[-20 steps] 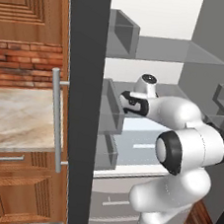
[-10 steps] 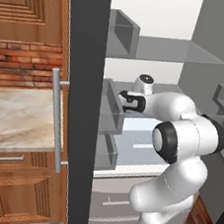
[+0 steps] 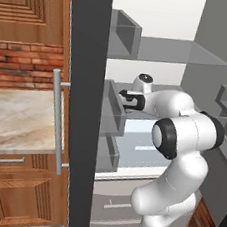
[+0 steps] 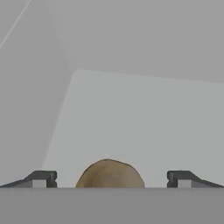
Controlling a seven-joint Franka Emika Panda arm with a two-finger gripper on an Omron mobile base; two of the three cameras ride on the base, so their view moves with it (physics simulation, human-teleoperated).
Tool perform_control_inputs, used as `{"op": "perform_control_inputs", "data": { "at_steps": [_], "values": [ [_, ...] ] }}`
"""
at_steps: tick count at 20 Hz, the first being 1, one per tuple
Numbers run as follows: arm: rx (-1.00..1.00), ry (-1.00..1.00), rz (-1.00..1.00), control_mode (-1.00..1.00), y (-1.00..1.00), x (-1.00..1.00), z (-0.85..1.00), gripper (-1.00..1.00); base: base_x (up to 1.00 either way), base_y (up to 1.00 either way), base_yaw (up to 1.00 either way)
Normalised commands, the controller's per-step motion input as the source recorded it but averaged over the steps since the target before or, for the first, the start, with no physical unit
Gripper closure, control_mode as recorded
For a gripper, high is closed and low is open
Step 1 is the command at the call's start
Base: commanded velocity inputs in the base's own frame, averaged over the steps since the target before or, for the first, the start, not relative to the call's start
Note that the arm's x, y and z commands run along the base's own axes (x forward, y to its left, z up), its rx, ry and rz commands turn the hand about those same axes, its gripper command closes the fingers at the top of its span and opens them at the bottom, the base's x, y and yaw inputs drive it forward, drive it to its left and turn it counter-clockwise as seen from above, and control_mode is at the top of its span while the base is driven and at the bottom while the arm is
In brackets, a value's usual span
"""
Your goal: Grab the garlic and lemon from the fridge, place them in the blender, close the lid, and turn on the blender to create a marinade.
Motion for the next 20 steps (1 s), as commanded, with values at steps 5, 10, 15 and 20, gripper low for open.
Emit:
{"op": "perform_control_inputs", "data": {
  "at_steps": [5,10,15,20],
  "values": [
    [0.0,0.0,0.0,-1.0,0.0,-0.12,-0.26,1.0,0.0,0.0,0.0],
    [0.0,-0.04,0.0,-1.0,0.0,-0.2,-0.21,1.0,0.0,0.0,0.0],
    [0.0,-0.18,0.0,-1.0,-0.03,-0.36,-0.01,1.0,0.0,0.0,0.0],
    [0.0,-0.3,0.0,-1.0,-0.21,-0.65,0.51,1.0,0.0,0.0,0.0]
  ]
}}
